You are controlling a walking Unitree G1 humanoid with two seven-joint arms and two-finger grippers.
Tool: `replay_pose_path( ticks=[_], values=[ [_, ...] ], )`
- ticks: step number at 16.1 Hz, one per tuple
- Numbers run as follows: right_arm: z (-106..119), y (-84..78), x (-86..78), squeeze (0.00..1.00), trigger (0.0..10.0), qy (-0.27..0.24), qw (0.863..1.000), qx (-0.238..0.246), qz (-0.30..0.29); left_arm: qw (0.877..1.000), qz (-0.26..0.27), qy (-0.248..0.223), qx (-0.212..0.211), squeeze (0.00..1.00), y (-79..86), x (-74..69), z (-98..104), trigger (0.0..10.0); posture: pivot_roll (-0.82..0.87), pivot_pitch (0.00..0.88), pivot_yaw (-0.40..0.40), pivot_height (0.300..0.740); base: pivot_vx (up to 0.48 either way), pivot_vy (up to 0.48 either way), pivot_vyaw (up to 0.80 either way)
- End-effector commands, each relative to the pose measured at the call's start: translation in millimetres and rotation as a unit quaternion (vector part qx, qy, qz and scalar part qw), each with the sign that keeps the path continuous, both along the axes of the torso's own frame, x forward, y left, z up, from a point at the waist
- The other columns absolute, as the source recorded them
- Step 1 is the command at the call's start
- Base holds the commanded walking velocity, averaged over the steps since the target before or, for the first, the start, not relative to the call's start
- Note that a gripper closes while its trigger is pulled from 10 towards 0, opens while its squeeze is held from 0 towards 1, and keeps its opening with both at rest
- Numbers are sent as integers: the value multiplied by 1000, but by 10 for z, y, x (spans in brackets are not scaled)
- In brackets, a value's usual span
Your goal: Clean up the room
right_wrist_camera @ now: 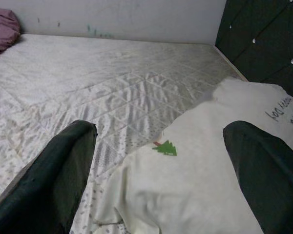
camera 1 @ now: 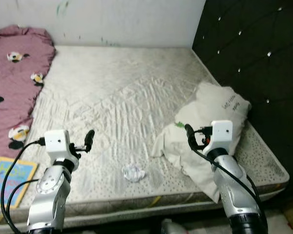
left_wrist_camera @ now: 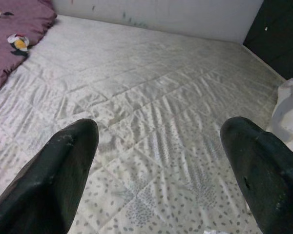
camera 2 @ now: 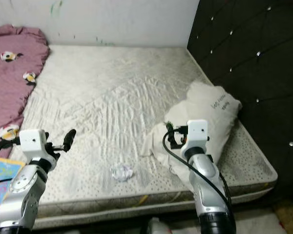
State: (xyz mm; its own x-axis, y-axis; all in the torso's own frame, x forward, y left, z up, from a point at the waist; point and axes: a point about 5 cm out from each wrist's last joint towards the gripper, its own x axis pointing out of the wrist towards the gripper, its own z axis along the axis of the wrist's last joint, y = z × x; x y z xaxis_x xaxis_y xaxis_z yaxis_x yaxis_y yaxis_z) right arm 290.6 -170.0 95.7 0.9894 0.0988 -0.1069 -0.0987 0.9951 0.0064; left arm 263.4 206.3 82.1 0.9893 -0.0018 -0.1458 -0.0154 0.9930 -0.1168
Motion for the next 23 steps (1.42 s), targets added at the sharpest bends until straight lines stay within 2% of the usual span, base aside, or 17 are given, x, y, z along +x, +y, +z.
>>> replay_pose_path(
  ticks=[1, 13, 19, 23],
  values=[
    [29, -10, 9, 0, 10000, -3, 1000, -1, 1, 1000, 5, -1, -1, 0, 6, 9, 25, 10000, 5, 17, -74, 640, 0, 0, 0],
    [27, -2, 38, 0, 10000, 0, 1000, -6, 3, 1000, 4, 1, -15, 0, -10, 38, 26, 10000, 2, 15, -79, 640, 0, 0, 0],
    [25, 0, 34, 0, 10000, 1, 1000, -7, 3, 1000, -3, 1, -17, 0, -23, 39, 28, 10000, -1, 17, -77, 640, 0, 442, 0],
    [19, 3, 30, 0, 10000, 3, 1000, -7, 6, 1000, -2, -1, -14, 0, -24, 34, 32, 10000, 2, 17, -79, 640, 0, 0, 0]
  ],
)
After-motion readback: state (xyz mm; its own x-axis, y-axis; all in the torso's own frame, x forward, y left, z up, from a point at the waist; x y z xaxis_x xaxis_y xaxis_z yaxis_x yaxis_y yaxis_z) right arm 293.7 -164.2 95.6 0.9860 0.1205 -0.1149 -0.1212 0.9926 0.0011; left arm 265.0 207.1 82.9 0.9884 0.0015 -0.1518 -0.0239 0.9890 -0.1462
